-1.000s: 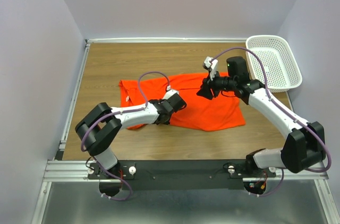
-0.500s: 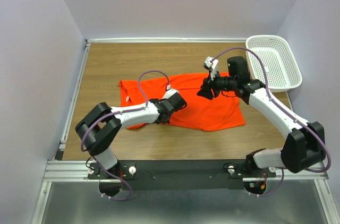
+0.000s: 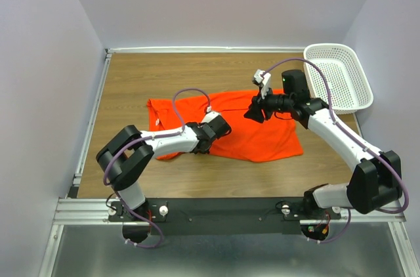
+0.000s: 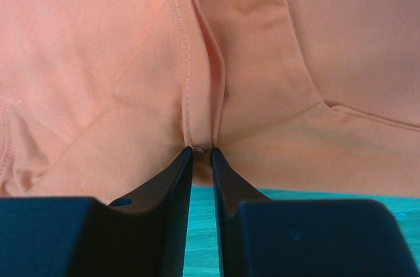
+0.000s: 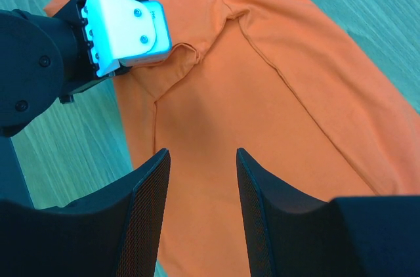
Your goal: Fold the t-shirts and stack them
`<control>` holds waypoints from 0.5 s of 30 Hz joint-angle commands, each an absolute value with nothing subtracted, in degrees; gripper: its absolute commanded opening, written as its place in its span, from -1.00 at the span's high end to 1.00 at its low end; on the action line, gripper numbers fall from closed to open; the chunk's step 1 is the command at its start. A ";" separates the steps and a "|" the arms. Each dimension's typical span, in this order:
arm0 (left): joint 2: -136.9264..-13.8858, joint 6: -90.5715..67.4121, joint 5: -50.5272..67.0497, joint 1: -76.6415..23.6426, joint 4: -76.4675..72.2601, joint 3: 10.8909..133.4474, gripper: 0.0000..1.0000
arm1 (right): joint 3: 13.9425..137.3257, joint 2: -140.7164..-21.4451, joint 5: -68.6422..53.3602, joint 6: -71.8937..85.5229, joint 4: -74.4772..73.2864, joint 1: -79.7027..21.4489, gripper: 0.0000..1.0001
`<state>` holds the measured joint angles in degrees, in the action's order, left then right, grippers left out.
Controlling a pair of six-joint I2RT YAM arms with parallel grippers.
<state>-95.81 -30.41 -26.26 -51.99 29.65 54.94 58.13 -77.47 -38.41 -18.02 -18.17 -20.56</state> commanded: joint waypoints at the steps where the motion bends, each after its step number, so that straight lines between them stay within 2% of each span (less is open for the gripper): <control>1: -98.17 -30.50 -26.10 -52.21 28.83 54.93 0.48 | 59.06 -77.52 -40.08 -17.58 -19.78 -20.04 -0.06; 4: -98.35 -30.59 -26.80 -52.21 29.00 54.84 0.63 | 59.06 -77.43 -40.25 -17.49 -19.86 -19.86 -0.06; 7: -97.30 -30.85 -27.33 -52.21 29.62 55.11 0.93 | 59.06 -77.43 -40.34 -17.49 -19.86 -19.69 -0.06; 15: -88.17 -28.83 -24.18 -51.51 29.54 57.22 1.00 | 59.15 -76.82 -38.94 -18.28 -20.30 -19.60 -0.06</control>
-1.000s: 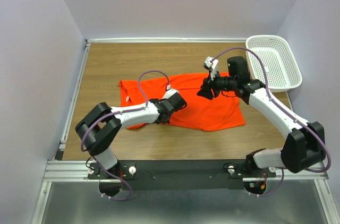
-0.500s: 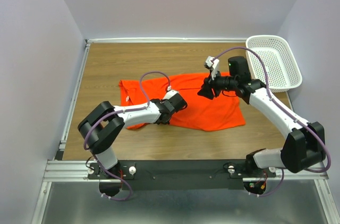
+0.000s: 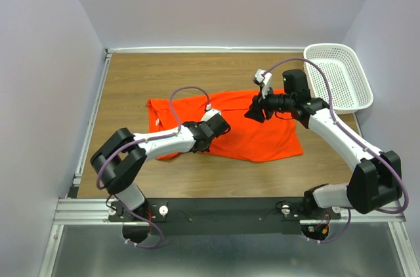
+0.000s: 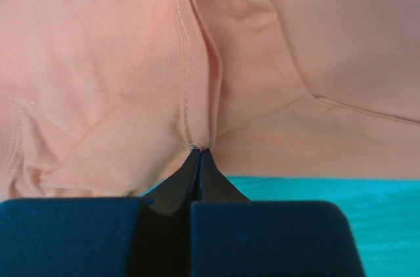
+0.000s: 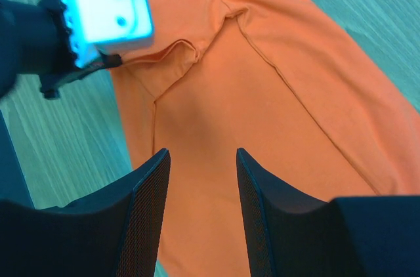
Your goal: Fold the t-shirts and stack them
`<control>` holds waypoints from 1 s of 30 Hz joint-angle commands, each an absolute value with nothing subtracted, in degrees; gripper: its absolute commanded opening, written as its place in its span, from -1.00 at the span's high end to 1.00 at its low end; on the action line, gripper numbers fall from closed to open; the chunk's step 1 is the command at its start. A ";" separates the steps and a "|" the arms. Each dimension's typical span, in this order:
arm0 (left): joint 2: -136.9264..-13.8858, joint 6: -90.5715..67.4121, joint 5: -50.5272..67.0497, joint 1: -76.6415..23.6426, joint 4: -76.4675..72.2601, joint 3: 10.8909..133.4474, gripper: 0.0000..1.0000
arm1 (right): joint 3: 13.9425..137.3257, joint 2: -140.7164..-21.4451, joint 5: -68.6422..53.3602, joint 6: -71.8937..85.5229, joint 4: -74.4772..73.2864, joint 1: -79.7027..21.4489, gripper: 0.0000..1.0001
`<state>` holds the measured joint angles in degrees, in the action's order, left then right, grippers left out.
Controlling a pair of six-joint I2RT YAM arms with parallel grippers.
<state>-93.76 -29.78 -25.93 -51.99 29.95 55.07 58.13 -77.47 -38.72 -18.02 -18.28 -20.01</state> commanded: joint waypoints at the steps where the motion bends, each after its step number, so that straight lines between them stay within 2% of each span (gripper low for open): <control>1: -87.28 -27.61 -21.65 -51.07 28.92 57.04 1.00 | 59.15 -76.64 -38.33 -18.98 -20.82 -19.60 -0.07; 7: -80.43 -24.35 -14.42 -46.94 26.37 55.55 1.00 | 57.93 -73.31 -32.89 -25.74 -26.70 -19.69 -0.08; 13: -75.59 -19.96 -11.69 -45.00 27.51 57.30 1.00 | 53.27 -68.92 -11.21 -35.94 -36.82 -19.34 -0.12; 16: -73.74 -18.02 -11.08 -44.47 27.86 58.27 1.00 | 48.35 -66.89 -6.34 -39.88 -39.71 -18.37 -0.01; 19: -72.34 -16.70 -11.07 -43.95 27.95 58.36 1.00 | 43.44 -64.78 -5.10 -44.80 -42.35 -16.70 0.19; 30: -68.12 -15.29 -8.79 -42.45 25.58 54.76 1.00 | 36.65 -65.65 -5.36 -66.96 -48.78 -14.15 0.18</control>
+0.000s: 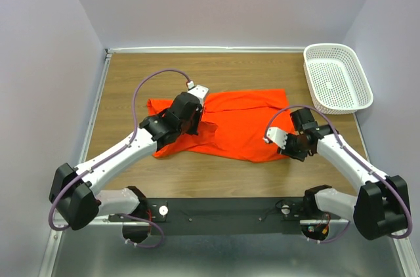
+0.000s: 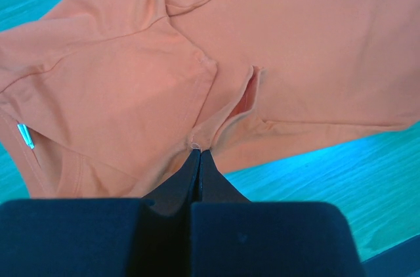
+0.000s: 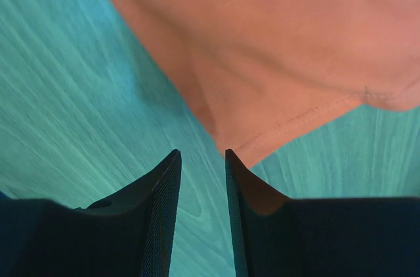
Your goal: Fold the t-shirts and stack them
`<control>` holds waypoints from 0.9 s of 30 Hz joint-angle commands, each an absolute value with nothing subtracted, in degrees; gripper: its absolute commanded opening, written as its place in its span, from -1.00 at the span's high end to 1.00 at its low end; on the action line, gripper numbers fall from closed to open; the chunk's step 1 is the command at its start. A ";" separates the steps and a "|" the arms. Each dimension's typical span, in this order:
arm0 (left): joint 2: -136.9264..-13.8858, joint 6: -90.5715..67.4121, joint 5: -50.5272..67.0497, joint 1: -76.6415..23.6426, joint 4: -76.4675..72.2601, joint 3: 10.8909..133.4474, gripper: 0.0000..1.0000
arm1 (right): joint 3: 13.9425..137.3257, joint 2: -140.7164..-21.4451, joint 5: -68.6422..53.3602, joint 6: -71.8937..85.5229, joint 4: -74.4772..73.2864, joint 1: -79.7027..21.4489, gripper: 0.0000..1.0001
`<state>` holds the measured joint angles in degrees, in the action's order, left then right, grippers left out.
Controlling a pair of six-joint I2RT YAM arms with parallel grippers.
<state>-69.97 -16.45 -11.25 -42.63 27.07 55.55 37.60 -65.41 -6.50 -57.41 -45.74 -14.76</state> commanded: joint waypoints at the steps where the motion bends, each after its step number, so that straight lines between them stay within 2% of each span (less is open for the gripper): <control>1: -67.85 -15.29 -8.44 -42.45 25.40 54.58 1.00 | 36.39 -65.92 -5.36 -69.06 -48.69 -14.15 0.18; 14: -63.81 -16.70 -4.49 -42.36 26.54 54.76 1.00 | 34.02 -74.88 -2.29 -69.43 -41.05 -13.97 0.23; 16: -63.54 -17.05 -3.00 -42.36 26.63 54.58 1.00 | 33.58 -75.15 -1.58 -69.08 -40.35 -13.97 0.40; 17: -63.37 -17.40 -2.47 -42.36 26.80 54.67 1.00 | 33.40 -75.06 -1.41 -68.91 -40.25 -13.89 0.55; 20: -62.93 -18.01 -0.27 -42.36 27.07 54.14 1.00 | 33.31 -73.66 -1.67 -68.12 -40.34 -13.89 0.77; 27: -59.51 -20.47 5.71 -42.36 28.04 51.07 1.00 | 33.57 -66.98 -0.62 -67.50 -40.61 -13.54 0.91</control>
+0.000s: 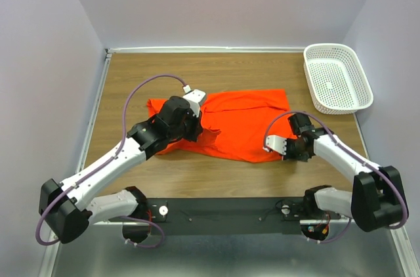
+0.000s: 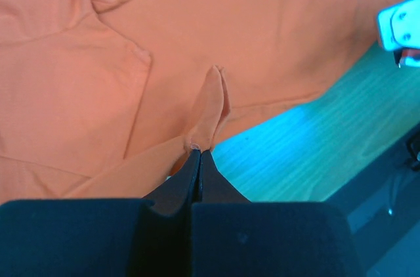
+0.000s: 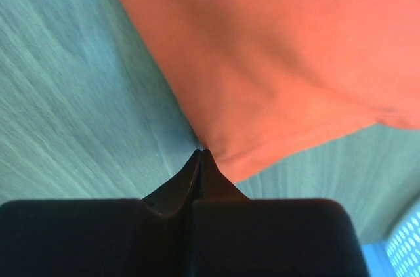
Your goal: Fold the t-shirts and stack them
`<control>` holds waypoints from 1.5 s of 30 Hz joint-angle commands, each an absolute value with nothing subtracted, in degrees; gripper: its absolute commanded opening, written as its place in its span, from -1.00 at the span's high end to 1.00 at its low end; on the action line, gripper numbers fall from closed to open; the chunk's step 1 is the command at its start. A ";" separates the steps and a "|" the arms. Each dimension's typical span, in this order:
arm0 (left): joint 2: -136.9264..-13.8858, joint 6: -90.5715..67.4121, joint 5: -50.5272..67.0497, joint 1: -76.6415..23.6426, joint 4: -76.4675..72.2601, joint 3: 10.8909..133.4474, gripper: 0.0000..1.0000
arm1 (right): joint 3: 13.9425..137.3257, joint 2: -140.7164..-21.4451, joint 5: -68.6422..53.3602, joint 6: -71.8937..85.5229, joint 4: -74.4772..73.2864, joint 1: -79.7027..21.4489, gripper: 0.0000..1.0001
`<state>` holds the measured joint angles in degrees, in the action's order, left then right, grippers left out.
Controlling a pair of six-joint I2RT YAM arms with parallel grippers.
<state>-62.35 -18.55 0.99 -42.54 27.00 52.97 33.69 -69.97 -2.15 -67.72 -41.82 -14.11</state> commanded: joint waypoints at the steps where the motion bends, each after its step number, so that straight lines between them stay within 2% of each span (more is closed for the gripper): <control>1: -58.98 -21.09 6.06 -42.45 28.47 50.19 1.00 | 33.84 -66.54 -0.70 -67.24 -40.78 -13.45 0.91; 6: -57.13 -22.23 7.12 -42.36 29.79 48.17 1.00 | 35.50 -66.35 -1.67 -65.75 -40.87 -13.18 0.98; 17: -53.44 -23.29 8.70 -42.36 33.31 47.46 1.00 | 40.17 -67.06 -4.13 -63.72 -41.13 -11.60 0.99; 19: -52.65 -23.55 8.70 -42.36 33.75 47.55 1.00 | 38.59 -67.41 -5.01 -65.73 -42.70 -11.69 0.80; 20: -52.39 -23.64 8.61 -42.36 33.84 47.46 1.00 | 37.89 -67.41 -5.01 -66.35 -42.98 -11.69 0.61; 21: -52.21 -23.64 8.61 -42.36 33.75 47.37 1.00 | 36.40 -68.11 -4.57 -66.71 -43.24 -11.69 0.20; 25: -52.12 -23.64 8.87 -42.36 32.88 46.41 1.00 | 34.63 -70.75 -4.13 -68.03 -43.42 -11.69 -0.12; 27: -52.29 -23.73 9.05 -42.36 32.52 46.14 1.00 | 34.63 -71.98 -4.39 -68.20 -43.42 -11.69 -0.35; 30: -52.38 -23.73 9.32 -42.36 32.26 46.05 1.00 | 34.89 -74.17 -3.35 -68.64 -42.89 -11.69 -0.40; 32: -52.12 -23.64 9.23 -42.36 32.08 46.05 1.00 | 34.54 -75.84 -2.20 -68.29 -40.35 -11.69 -0.38; 36: -51.86 -23.64 9.14 -42.36 31.91 46.05 1.00 | 34.19 -78.92 1.58 -68.11 -36.39 -11.60 -0.06; 38: -51.77 -23.64 9.05 -42.36 31.90 45.88 1.00 | 34.45 -80.32 1.67 -67.68 -35.95 -11.51 0.16; 39: -51.51 -23.64 9.05 -42.36 31.73 45.70 1.00 | 34.54 -80.42 2.19 -67.59 -35.43 -11.43 0.33; 41: -51.42 -23.55 9.05 -42.36 31.73 45.53 1.00 | 34.72 -80.60 2.28 -67.50 -35.16 -11.16 0.46; 45: -51.07 -23.29 8.96 -42.45 31.64 45.44 1.00 | 34.89 -79.37 0.62 -67.50 -35.16 -11.07 0.99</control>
